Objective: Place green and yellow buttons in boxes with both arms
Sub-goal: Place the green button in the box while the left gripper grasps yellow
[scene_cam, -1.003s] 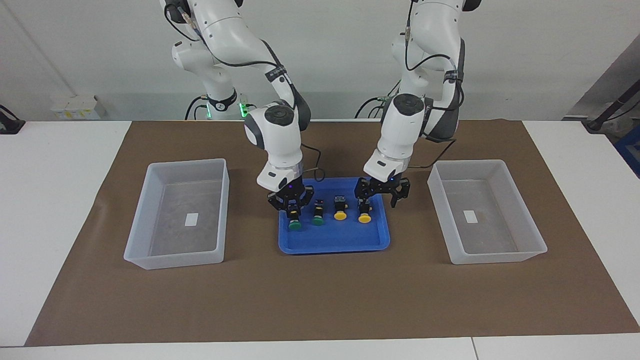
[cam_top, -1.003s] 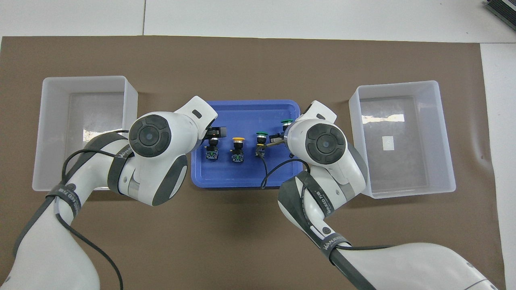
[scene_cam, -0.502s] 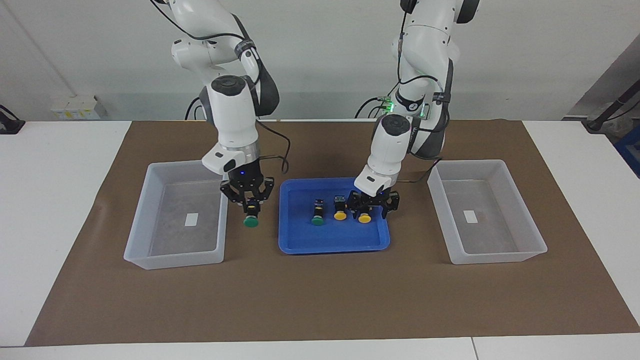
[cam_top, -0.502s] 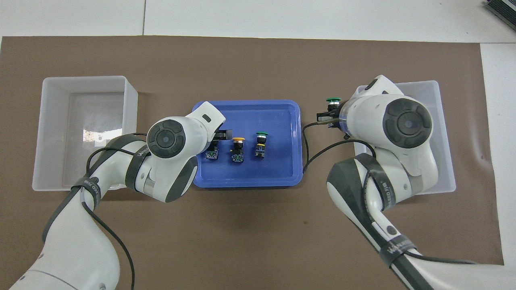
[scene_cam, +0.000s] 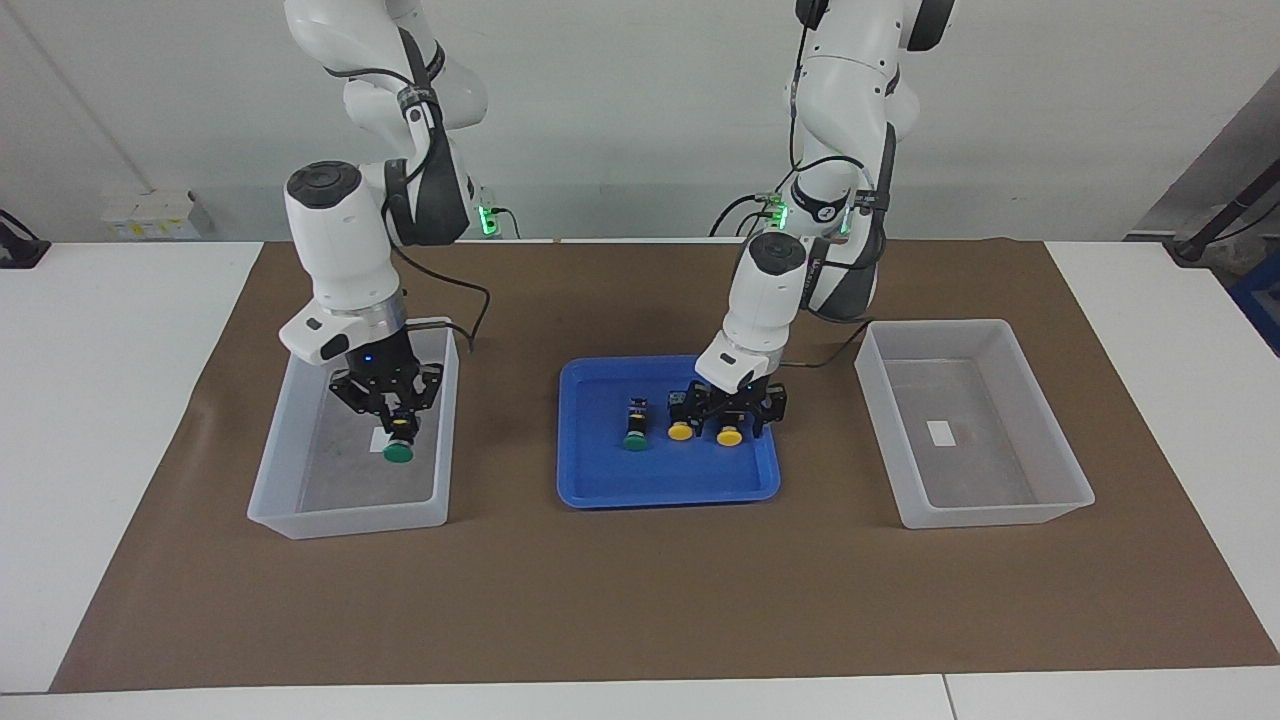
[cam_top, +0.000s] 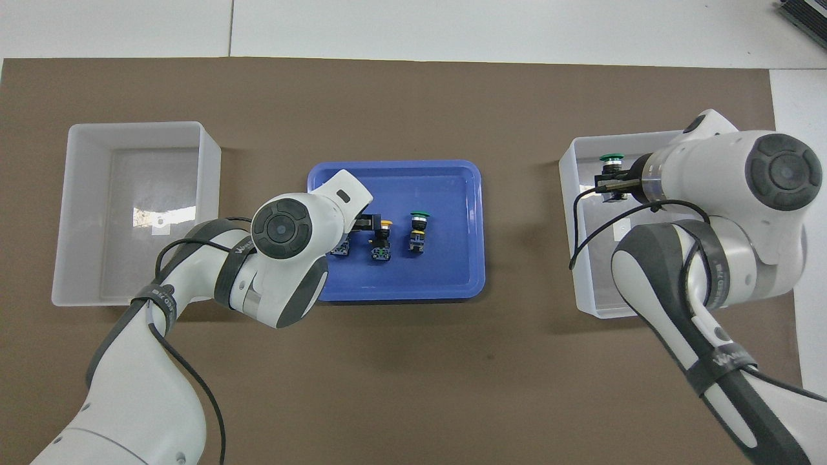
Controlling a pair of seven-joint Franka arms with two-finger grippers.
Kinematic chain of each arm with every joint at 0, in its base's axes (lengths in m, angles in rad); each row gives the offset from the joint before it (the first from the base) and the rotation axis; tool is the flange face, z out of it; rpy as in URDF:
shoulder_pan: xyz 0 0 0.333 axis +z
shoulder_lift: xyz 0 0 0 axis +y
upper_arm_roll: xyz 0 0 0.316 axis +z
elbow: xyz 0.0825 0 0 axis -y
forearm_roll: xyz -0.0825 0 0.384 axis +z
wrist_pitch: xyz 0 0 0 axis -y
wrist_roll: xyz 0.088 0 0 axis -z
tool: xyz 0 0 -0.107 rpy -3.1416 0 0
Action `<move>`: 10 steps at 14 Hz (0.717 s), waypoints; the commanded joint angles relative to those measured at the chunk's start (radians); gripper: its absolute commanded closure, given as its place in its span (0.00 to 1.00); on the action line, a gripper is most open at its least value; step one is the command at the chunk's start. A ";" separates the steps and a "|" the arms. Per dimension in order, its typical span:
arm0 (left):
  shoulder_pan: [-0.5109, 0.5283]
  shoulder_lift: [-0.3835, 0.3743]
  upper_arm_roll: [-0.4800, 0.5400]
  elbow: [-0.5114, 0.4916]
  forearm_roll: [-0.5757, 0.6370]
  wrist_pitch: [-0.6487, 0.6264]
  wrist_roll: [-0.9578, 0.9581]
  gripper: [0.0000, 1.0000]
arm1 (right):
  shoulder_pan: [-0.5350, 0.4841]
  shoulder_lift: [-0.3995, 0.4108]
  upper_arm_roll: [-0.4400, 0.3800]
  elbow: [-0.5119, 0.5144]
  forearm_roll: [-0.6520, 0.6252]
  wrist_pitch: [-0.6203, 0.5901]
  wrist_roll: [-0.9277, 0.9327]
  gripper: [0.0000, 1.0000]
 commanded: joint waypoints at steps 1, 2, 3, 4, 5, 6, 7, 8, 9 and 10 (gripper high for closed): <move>-0.026 0.002 0.017 -0.001 0.005 0.016 -0.022 0.00 | -0.046 0.033 0.013 -0.018 0.023 0.026 -0.027 1.00; -0.031 0.002 0.017 -0.004 0.005 0.014 -0.022 0.00 | -0.049 0.056 0.013 -0.018 0.023 0.070 -0.027 1.00; -0.031 0.001 0.017 -0.006 0.005 0.013 -0.022 0.00 | -0.057 0.090 0.012 -0.018 0.023 0.110 -0.027 1.00; -0.029 0.001 0.017 -0.010 0.005 0.013 -0.020 0.00 | -0.075 0.130 0.013 -0.015 0.021 0.150 -0.029 1.00; -0.029 -0.001 0.017 -0.013 0.005 0.013 -0.020 0.02 | -0.088 0.160 0.013 -0.015 0.021 0.200 -0.029 1.00; -0.026 -0.001 0.017 -0.017 0.005 0.011 -0.017 0.08 | -0.094 0.180 0.012 -0.015 0.021 0.224 -0.029 1.00; -0.023 -0.001 0.017 -0.018 0.005 0.011 -0.013 0.14 | -0.094 0.190 0.013 -0.012 0.021 0.224 -0.029 1.00; -0.018 -0.002 0.017 -0.020 0.005 0.010 -0.006 0.19 | -0.095 0.199 0.013 -0.008 0.021 0.225 -0.029 1.00; -0.018 -0.002 0.017 -0.024 0.005 0.010 -0.006 0.24 | -0.097 0.213 0.013 -0.005 0.021 0.228 -0.027 1.00; -0.018 -0.004 0.017 -0.027 0.005 0.010 -0.006 0.29 | -0.098 0.222 0.013 -0.002 0.021 0.247 -0.029 1.00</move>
